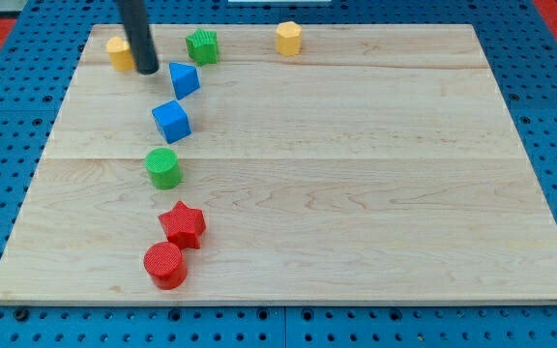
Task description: Slightly push yellow heart to the left of the green star
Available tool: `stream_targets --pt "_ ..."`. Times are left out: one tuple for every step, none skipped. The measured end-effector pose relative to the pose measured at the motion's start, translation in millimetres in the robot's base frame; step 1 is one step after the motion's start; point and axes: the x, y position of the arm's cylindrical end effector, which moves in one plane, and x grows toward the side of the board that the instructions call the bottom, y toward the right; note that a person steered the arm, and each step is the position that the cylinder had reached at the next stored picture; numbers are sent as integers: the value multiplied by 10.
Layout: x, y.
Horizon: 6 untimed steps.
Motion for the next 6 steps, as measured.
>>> stream_targets --pt "-206 -99" --pt "-374 -149" --pt "-444 -232" --pt "-565 36" --pt "-840 394" --pt "-907 731"
